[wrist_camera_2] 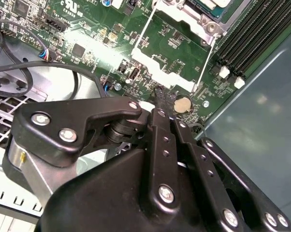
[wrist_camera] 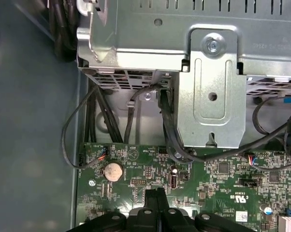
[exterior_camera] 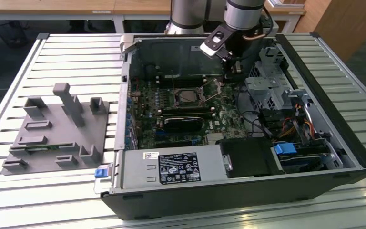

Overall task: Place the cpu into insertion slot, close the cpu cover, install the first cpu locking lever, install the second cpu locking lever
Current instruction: 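Close the cpu cover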

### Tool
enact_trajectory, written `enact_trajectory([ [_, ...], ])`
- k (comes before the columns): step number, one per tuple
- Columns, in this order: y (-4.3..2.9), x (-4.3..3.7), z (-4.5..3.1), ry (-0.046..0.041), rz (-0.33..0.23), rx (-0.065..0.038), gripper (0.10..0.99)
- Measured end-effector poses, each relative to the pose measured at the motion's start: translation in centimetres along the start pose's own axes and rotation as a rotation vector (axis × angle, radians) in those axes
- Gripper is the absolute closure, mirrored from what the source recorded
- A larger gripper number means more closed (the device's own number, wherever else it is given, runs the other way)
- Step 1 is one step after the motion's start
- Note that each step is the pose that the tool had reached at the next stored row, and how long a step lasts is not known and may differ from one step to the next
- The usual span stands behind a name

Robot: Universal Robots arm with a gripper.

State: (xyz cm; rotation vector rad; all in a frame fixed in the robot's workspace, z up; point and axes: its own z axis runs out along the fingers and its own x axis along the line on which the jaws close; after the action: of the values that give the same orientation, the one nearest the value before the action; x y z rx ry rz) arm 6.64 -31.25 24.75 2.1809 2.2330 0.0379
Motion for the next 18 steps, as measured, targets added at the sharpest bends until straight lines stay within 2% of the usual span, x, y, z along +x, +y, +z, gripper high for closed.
enact_trajectory([
  [18,0.24,0.06,1.16,-0.0082,0.0,0.0,0.965],
])
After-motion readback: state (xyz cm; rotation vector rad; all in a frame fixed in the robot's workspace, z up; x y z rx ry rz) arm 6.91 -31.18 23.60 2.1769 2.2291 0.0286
